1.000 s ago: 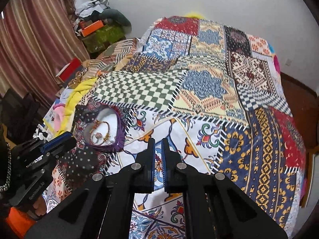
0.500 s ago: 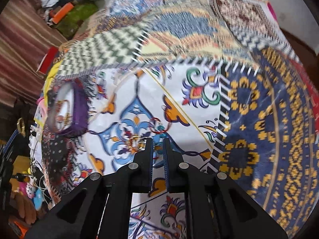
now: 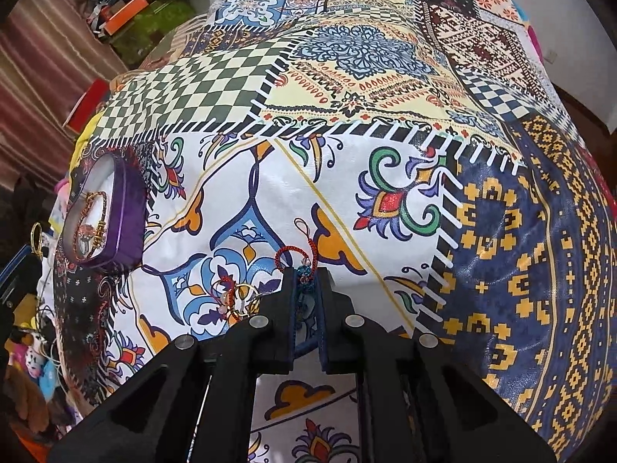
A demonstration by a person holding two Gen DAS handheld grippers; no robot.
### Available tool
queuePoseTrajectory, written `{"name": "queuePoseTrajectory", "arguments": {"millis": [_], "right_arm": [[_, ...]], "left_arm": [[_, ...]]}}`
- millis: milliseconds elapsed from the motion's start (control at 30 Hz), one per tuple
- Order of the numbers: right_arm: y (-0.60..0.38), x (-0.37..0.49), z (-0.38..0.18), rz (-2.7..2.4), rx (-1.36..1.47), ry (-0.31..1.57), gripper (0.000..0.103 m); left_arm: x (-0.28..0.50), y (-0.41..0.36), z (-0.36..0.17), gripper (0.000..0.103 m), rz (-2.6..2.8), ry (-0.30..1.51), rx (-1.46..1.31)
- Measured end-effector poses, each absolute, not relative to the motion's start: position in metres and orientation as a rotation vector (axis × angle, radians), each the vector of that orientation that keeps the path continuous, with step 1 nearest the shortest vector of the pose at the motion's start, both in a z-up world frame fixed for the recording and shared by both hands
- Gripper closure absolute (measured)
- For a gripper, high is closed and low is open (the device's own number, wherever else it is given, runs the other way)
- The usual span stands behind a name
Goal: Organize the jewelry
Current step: 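Lift both held pieces toward the purple heart tin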
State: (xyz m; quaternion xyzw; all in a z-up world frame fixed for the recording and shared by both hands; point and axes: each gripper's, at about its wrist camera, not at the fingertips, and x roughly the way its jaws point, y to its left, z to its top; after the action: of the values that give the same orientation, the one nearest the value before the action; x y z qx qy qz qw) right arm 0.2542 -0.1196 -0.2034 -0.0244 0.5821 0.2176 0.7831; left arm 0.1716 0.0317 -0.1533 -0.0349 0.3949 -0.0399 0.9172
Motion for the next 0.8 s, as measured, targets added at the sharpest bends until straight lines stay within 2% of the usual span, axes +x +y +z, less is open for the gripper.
{"name": "queuePoseTrajectory", "arguments": {"millis": [133, 533, 800], "right_arm": [[-0.125, 0.253, -0.193, 0.475, -0.029, 1.234, 0.096], [-0.108, 0.224, -0.093, 0.569, -0.035, 0.986, 0.096], [-0.078, 0.211, -0.059, 0.643, -0.033, 0.889, 0.096]], "left_arm": [[0.168, 0.032, -0.147, 0.096, -0.078, 0.797, -0.064], [0.157, 0.043, -0.12, 0.096, -0.047, 0.733, -0.061], [0.151, 0.055, -0.106, 0.096, -0.025, 0.694, -0.061]]}}
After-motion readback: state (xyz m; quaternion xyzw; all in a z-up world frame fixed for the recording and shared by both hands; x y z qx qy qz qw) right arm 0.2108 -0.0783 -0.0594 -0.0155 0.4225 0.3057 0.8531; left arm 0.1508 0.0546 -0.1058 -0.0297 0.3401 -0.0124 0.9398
